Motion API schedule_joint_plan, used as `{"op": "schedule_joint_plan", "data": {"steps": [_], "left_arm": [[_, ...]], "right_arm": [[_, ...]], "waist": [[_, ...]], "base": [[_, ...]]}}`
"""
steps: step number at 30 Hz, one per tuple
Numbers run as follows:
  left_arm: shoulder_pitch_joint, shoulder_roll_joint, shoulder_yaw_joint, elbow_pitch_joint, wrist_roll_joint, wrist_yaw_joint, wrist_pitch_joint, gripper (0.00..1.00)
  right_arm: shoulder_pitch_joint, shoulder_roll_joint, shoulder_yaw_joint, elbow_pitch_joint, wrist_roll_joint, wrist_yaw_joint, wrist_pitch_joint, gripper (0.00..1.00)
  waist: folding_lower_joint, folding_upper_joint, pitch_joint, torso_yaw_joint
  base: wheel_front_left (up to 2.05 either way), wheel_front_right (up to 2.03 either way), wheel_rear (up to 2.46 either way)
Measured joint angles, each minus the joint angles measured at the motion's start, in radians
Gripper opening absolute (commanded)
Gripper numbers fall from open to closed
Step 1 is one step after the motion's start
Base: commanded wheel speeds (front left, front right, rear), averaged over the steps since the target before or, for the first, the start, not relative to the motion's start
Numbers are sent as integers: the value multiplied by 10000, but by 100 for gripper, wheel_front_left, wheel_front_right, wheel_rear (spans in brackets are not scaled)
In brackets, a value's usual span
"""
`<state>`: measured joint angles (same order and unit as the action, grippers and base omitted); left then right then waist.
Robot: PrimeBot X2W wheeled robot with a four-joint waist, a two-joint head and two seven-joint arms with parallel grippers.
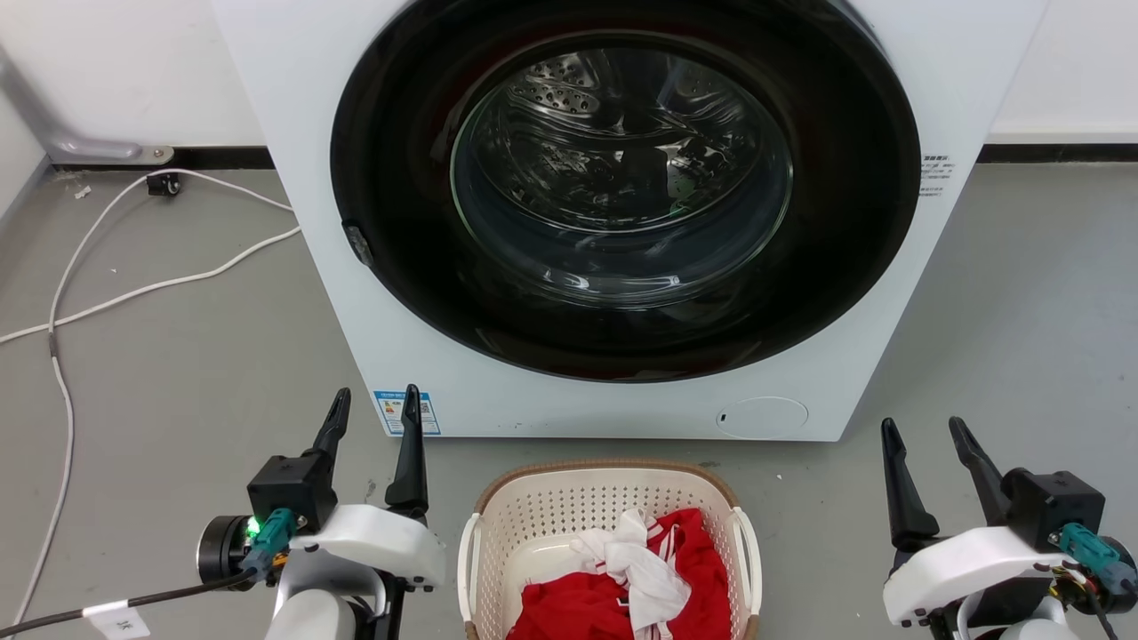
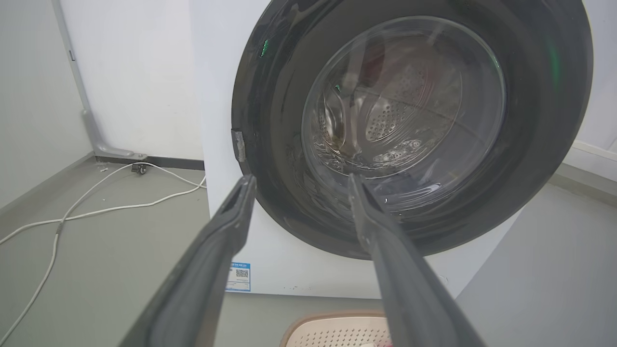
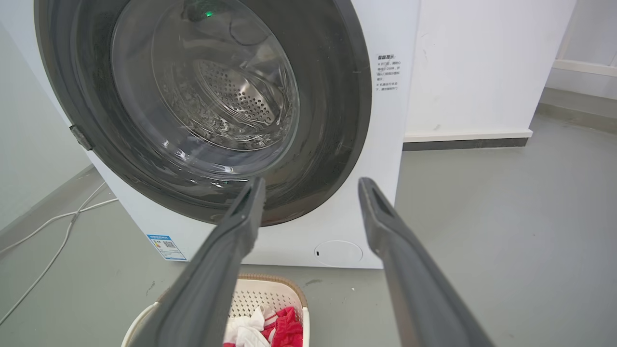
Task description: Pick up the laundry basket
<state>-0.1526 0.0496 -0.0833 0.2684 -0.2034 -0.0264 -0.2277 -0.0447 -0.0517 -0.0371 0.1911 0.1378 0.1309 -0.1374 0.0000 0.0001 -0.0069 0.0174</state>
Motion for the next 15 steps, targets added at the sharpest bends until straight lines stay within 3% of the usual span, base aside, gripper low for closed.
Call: {"op": "schedule_joint_plan", "data": {"steps": [15], "left_arm": [[-72,0,-140,163,989,90,-268,100]], "right_arm": [[51,0,15,-27,-932,0,-75,100]], "waist": [[0,0,-9,40]], "base": [[0,0,0]]}}
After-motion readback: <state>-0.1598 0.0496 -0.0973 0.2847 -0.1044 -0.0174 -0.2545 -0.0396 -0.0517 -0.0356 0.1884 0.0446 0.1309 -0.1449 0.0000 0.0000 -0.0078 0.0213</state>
